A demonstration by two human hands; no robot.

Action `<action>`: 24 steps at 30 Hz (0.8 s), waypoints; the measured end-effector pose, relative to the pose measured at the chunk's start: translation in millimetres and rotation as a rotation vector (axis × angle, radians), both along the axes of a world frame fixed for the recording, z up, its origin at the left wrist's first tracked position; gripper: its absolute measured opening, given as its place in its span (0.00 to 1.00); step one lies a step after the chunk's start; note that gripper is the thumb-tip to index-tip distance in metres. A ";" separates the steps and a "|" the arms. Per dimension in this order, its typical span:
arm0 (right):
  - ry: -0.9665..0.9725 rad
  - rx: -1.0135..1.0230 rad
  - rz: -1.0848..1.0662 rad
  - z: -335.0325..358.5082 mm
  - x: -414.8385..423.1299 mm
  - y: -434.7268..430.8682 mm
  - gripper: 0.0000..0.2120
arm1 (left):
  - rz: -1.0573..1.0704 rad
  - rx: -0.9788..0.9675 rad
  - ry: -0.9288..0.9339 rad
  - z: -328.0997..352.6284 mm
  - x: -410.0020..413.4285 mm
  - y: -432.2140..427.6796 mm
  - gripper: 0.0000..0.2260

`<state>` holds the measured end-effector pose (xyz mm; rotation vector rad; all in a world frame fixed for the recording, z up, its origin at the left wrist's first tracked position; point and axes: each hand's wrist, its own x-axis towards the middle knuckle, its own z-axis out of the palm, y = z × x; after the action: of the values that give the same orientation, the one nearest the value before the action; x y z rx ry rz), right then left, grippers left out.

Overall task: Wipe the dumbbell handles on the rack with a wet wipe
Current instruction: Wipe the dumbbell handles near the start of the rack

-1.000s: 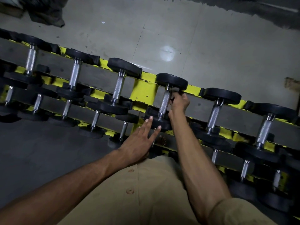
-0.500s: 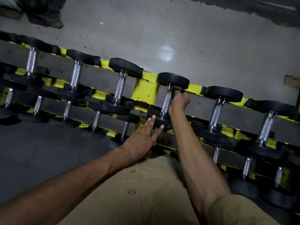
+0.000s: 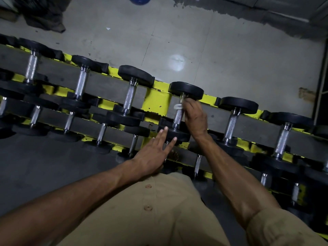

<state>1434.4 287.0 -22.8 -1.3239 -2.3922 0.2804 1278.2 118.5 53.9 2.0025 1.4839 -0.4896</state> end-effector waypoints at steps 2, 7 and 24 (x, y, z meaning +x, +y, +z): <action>-0.108 0.019 0.148 9.3 -0.8 3.0 0.14 | 0.003 0.003 -0.001 -1.5 0.1 -0.5 0.44; -0.300 -0.066 0.173 31.3 -9.1 27.5 0.14 | 0.024 -0.009 -0.019 -6.4 -0.4 -0.2 0.47; -0.699 -0.114 0.347 64.2 -29.8 55.3 0.10 | 0.065 0.028 -0.037 -11.3 2.7 -2.9 0.47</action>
<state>1404.7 342.2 41.4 -1.1753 -3.2429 0.0421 1280.9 115.7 42.6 1.9677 1.5354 -0.4048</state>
